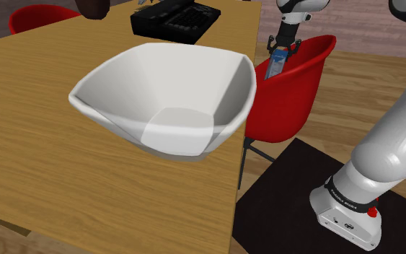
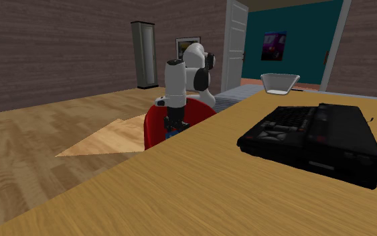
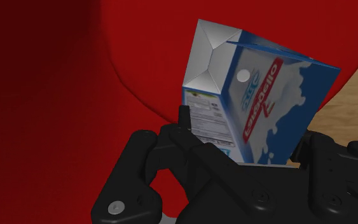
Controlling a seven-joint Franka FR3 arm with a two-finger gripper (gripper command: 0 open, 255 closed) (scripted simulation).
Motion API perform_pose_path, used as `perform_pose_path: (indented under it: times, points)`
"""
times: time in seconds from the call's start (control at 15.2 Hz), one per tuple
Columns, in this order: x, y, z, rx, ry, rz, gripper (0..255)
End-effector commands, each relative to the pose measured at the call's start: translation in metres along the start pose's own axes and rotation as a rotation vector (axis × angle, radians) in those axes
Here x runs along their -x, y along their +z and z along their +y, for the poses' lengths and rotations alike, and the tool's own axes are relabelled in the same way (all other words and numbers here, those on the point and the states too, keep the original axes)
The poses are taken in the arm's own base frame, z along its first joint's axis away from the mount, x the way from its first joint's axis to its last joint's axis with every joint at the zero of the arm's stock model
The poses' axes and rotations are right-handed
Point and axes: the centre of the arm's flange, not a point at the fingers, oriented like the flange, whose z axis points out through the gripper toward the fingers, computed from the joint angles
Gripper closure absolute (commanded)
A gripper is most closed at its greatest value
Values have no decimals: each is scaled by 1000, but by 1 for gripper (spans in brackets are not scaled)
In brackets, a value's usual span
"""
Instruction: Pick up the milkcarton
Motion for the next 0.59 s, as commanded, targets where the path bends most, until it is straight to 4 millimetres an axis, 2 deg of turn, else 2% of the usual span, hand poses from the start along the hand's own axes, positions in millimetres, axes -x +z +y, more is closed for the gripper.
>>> perform_pose_path:
  times: [0.0, 0.33, 0.53]
  points:
    - [0, 1, 0, 1, -1, -1, 255]
    - [1, 1, 0, 1, -1, -1, 255]
    - [0, -15, -1, 1, -1, -1, 255]
